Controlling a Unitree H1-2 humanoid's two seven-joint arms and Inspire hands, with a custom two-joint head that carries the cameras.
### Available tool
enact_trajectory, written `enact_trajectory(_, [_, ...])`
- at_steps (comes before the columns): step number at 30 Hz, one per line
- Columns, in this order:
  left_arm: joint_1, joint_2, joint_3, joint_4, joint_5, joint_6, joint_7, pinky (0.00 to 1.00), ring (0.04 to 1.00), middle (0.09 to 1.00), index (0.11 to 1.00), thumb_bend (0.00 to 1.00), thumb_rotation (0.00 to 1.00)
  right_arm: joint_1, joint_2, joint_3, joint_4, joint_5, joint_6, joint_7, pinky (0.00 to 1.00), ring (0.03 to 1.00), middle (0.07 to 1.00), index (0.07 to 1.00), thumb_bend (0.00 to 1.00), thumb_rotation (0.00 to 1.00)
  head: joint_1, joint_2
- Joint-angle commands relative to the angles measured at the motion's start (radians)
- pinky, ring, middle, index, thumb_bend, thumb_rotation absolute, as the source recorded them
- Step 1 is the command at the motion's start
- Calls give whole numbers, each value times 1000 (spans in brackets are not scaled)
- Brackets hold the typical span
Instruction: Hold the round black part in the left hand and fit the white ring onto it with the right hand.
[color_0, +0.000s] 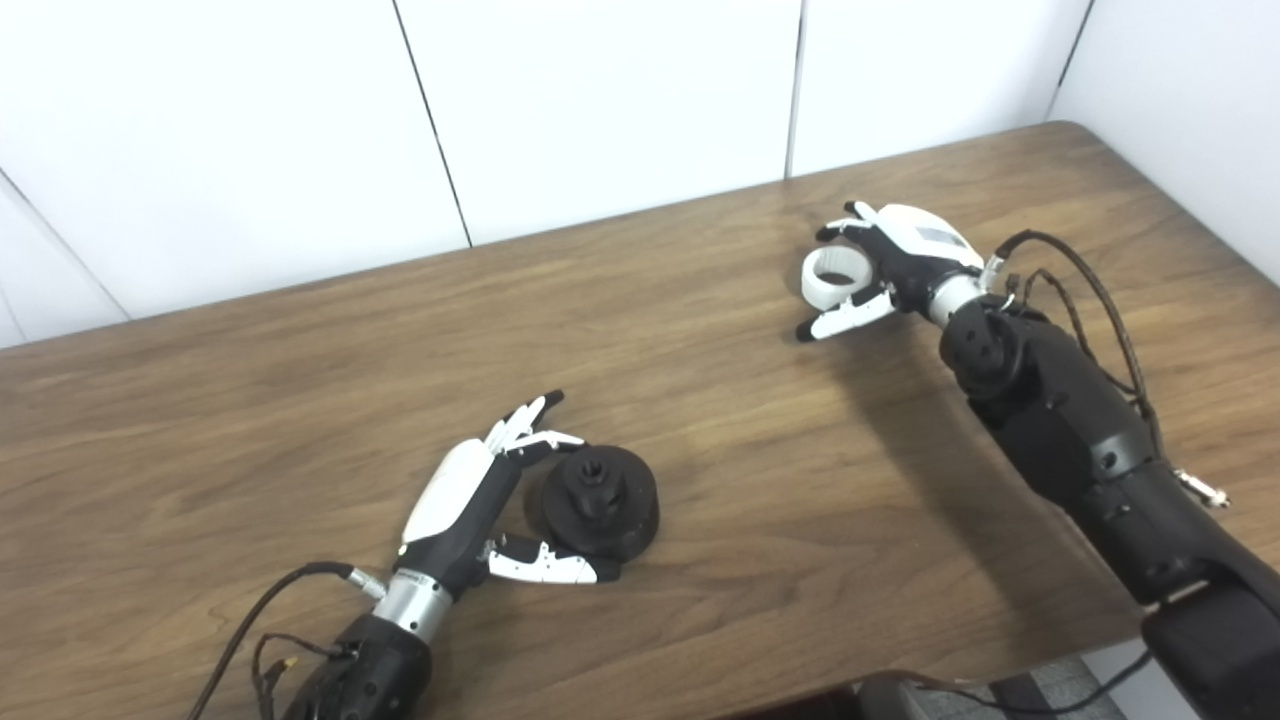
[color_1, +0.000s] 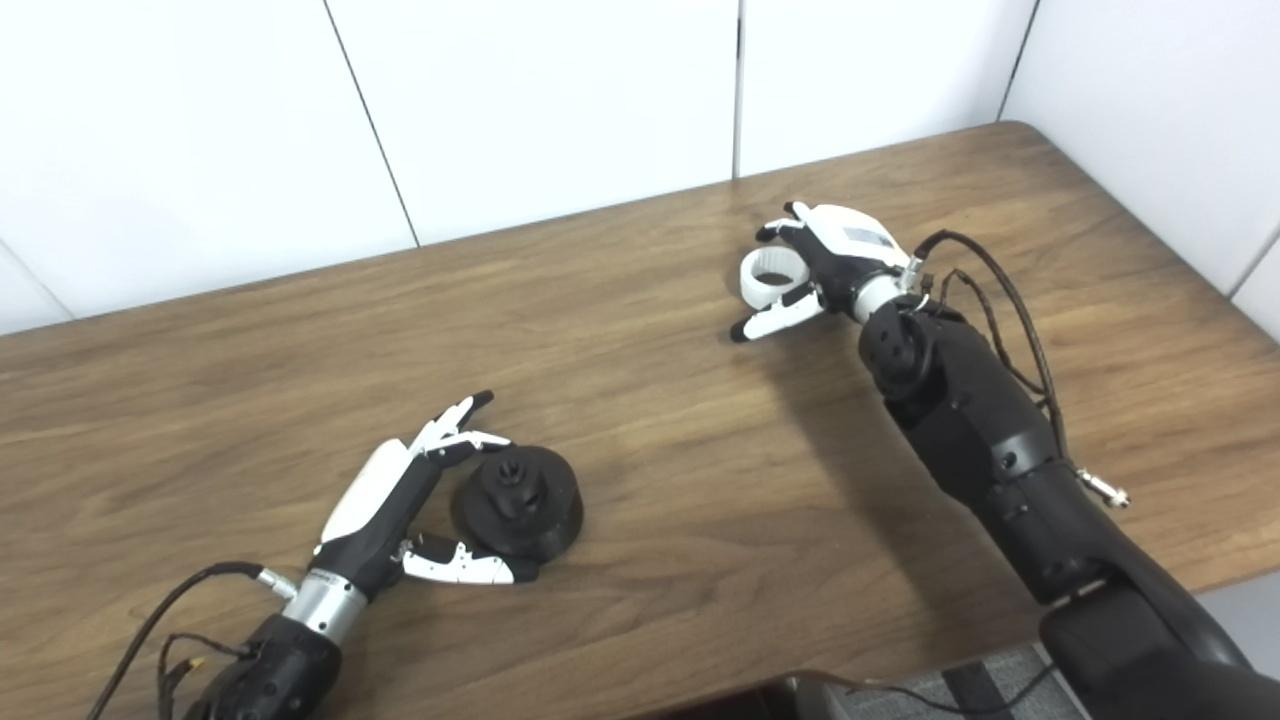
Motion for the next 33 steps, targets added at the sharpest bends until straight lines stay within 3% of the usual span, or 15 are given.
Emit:
enact_trajectory(1, [2,15,1,-1,-9,-10,-7,1000,1000,1000,639,964,372,-49,-14,-16,-14,-4,-4,-31,798,952,993,852,839,379,0,0])
enact_trajectory(15, [3,25,6,-6,-15,-13,-15,1000,1000,1000,639,966,385,-46,-35,-19,-2,-16,-7,-51,760,920,981,824,802,379,1,5])
enact_trajectory(24, [9,24,12,-21,-21,-7,-25,1000,1000,1000,638,966,385,-34,-26,-31,-2,-10,-14,-103,729,893,942,729,770,326,4,12])
enact_trajectory(33, [9,25,11,-22,-18,-12,-25,1000,1000,1000,638,960,406,-29,-24,-30,4,-12,-19,-123,743,882,921,692,736,316,3,16])
